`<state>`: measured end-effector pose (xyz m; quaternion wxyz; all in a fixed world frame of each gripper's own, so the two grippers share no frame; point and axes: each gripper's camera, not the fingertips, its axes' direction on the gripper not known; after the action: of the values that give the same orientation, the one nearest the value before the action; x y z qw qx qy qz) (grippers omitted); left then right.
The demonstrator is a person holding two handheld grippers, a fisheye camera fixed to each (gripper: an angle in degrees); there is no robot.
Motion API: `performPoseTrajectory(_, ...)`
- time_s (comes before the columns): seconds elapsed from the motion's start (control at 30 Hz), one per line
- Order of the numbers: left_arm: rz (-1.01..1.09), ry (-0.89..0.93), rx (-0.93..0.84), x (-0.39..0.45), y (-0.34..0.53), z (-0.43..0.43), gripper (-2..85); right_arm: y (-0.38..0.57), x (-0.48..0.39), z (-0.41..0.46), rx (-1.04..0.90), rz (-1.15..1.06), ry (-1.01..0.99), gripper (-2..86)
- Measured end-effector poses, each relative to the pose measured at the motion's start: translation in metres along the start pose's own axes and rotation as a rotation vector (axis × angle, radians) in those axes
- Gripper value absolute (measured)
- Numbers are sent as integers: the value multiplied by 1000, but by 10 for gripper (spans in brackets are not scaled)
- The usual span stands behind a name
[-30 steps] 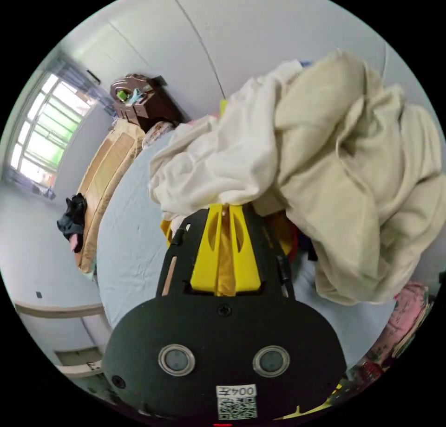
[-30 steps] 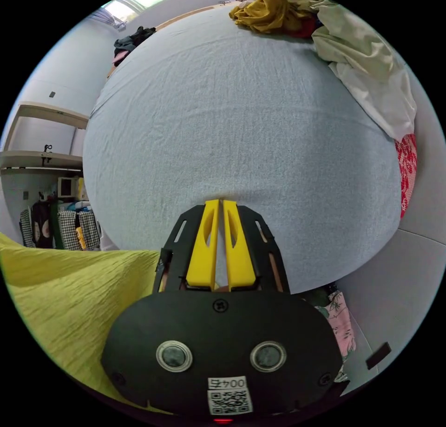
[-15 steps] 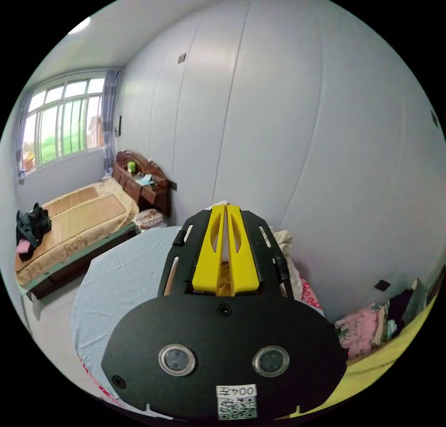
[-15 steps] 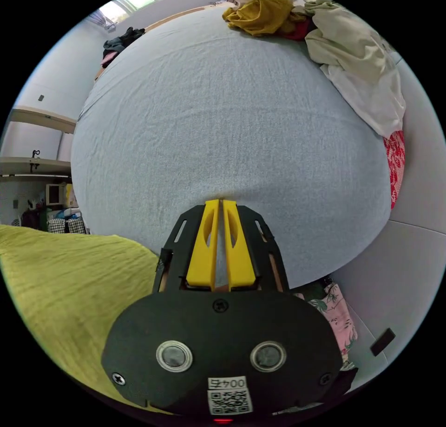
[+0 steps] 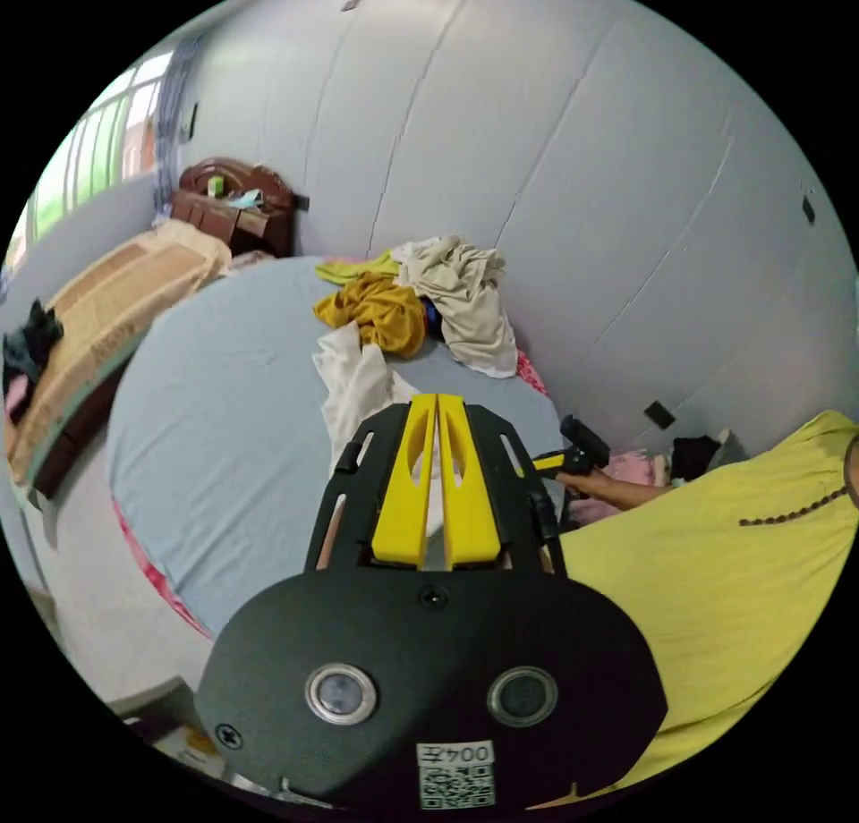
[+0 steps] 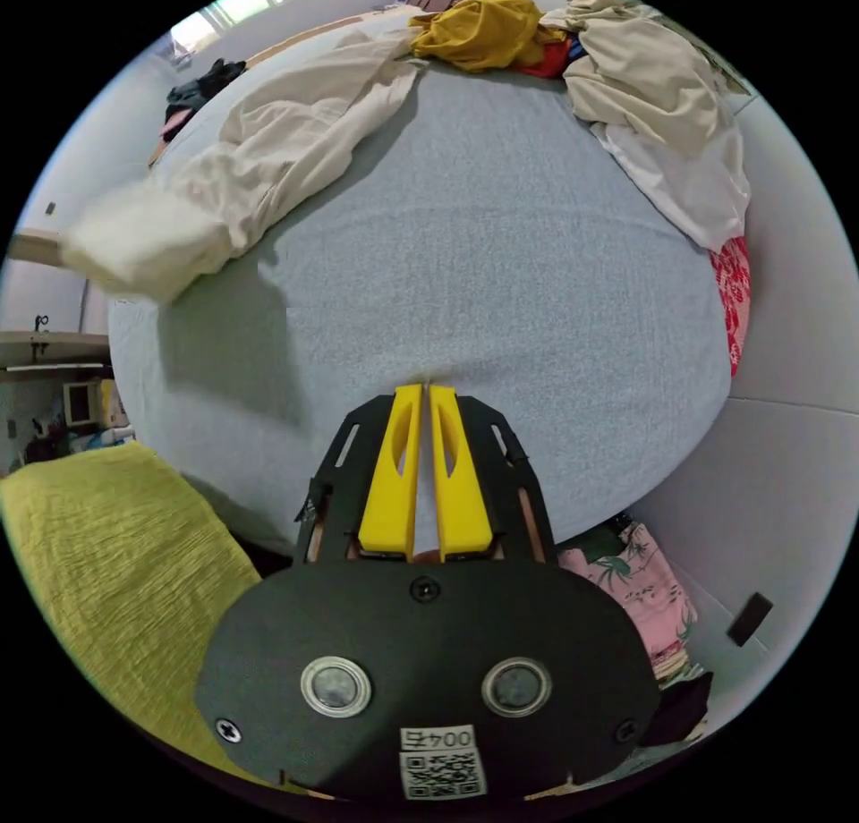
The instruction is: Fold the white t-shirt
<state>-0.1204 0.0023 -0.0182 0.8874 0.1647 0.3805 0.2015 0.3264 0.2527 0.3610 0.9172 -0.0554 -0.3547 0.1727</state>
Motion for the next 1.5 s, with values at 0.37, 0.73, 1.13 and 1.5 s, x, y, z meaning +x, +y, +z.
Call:
performPoseTrajectory(0.37, 354, -47, -329, 58, 117, 122, 111, 11, -29, 14, -73, 47, -88, 134)
performPoseTrajectory(0.73, 585, -422, -529, 54, 148, 209, 103, 26, -47, 36, 4, 115, 69, 96)
performPoseTrajectory(1.13, -147, -180, 249, -122, 157, -109, 11, 22, -43, 57, -26, 113, 86, 87)
performPoseTrajectory(1.5, -608, -115, 124, -260, 354, -117, 11, 19, -14, 73, -46, 64, -5, 96)
